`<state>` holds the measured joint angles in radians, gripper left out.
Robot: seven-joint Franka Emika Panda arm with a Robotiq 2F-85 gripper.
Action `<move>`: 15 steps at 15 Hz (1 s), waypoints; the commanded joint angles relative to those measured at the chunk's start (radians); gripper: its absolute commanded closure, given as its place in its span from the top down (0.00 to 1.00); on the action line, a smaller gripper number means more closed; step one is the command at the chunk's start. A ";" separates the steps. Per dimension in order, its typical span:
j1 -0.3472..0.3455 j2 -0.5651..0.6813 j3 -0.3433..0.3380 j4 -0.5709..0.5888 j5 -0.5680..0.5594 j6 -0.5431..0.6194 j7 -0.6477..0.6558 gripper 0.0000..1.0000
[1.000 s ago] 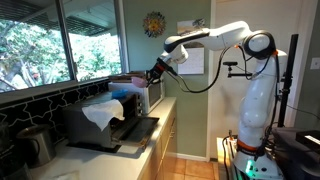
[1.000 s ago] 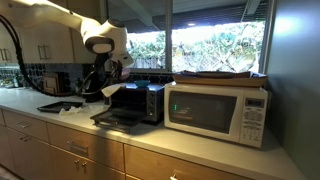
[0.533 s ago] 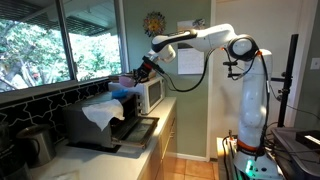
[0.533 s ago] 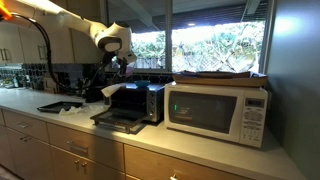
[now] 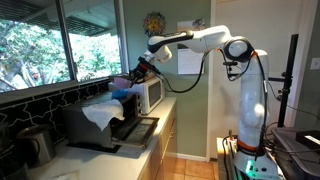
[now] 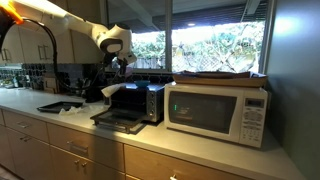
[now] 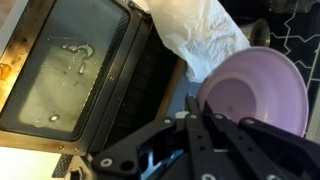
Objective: Remove the purple bowl from the toaster oven and place the bowl on top of the oven
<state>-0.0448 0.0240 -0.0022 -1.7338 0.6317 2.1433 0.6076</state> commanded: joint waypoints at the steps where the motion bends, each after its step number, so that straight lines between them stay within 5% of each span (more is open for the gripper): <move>1: 0.032 0.112 0.011 0.158 -0.067 -0.112 0.061 0.01; 6: 0.053 0.284 0.005 0.382 -0.175 -0.232 0.212 0.01; 12: 0.042 0.438 0.029 0.582 -0.118 -0.303 0.280 0.01; 13: 0.044 0.378 0.025 0.487 -0.136 -0.256 0.244 0.04; 15: 0.047 0.408 0.026 0.528 -0.133 -0.261 0.257 0.01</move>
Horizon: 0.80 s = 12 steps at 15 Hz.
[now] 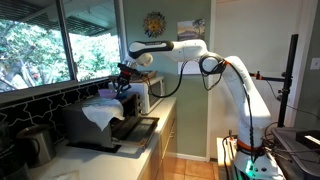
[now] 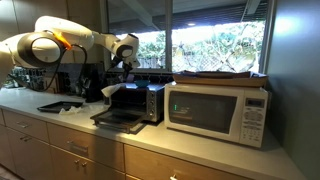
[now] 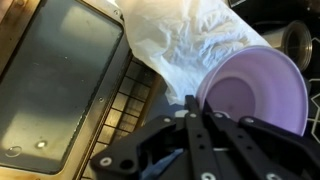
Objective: Remove the purple bowl from the toaster oven and place the bowl on top of the oven
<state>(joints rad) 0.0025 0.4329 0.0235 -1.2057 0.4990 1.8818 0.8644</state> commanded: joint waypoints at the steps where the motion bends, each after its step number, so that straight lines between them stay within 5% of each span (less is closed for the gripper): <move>1: 0.002 0.004 -0.004 0.003 -0.012 -0.003 0.008 0.01; 12: 0.010 0.039 -0.019 0.016 -0.042 0.002 0.032 0.01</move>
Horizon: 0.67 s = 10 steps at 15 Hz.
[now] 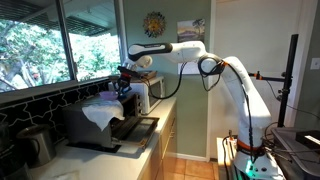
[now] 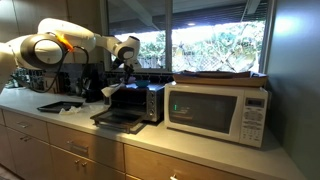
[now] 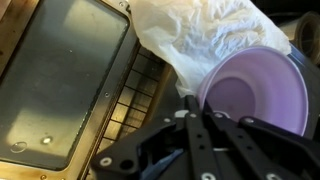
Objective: Remove the purple bowl from the toaster oven and place the bowl on top of the oven
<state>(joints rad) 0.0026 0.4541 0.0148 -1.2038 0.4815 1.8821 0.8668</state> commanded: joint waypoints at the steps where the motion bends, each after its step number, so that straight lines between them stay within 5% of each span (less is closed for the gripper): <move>1: 0.006 0.023 -0.006 0.022 -0.031 -0.002 0.035 0.01; 3: 0.008 0.029 -0.008 0.023 -0.040 0.004 0.045 0.01; 4: 0.008 0.030 -0.008 0.023 -0.041 0.008 0.049 0.29; 6: 0.014 0.022 -0.011 0.016 -0.040 0.017 0.047 0.37; 10: 0.028 -0.043 -0.012 -0.014 -0.070 0.024 0.026 0.68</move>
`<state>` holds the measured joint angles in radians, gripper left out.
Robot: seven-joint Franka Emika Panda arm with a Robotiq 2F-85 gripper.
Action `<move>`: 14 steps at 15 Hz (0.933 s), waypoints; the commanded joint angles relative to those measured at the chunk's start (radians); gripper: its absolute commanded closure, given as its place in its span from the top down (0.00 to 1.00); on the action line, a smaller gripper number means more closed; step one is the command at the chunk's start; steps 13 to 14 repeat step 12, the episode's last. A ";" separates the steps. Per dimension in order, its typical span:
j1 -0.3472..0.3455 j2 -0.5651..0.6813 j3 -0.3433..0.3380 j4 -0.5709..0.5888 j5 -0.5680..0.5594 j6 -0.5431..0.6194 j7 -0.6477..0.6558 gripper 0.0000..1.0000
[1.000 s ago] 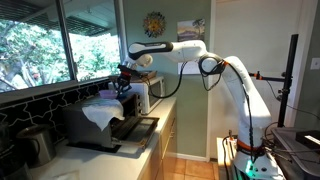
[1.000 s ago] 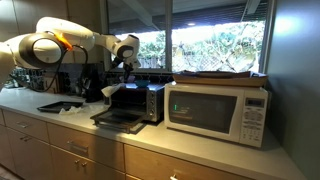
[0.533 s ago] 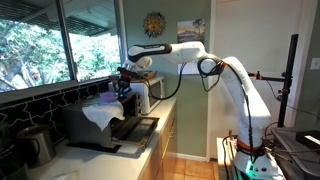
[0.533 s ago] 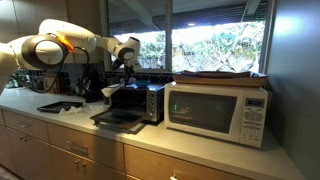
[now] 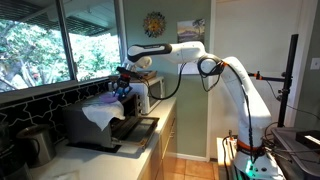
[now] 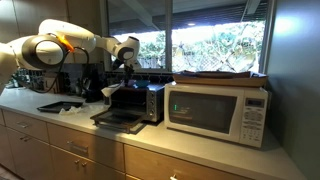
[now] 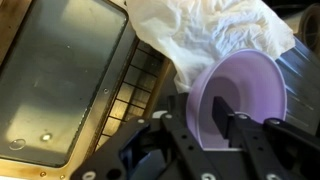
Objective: Remove the purple bowl from the toaster oven and place the bowl on top of the oven
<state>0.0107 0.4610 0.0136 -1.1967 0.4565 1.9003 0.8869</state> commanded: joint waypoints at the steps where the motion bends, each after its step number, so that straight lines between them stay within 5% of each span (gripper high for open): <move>1: 0.023 -0.070 -0.012 -0.029 -0.059 0.007 0.000 0.75; 5: 0.010 -0.237 0.009 -0.147 -0.054 0.029 -0.140 1.00; 9: 0.009 -0.437 0.030 -0.305 0.000 0.030 -0.366 1.00; 10: 0.014 -0.305 0.019 -0.144 -0.028 0.002 -0.267 1.00; 14: 0.014 -0.387 0.027 -0.214 -0.022 0.002 -0.319 1.00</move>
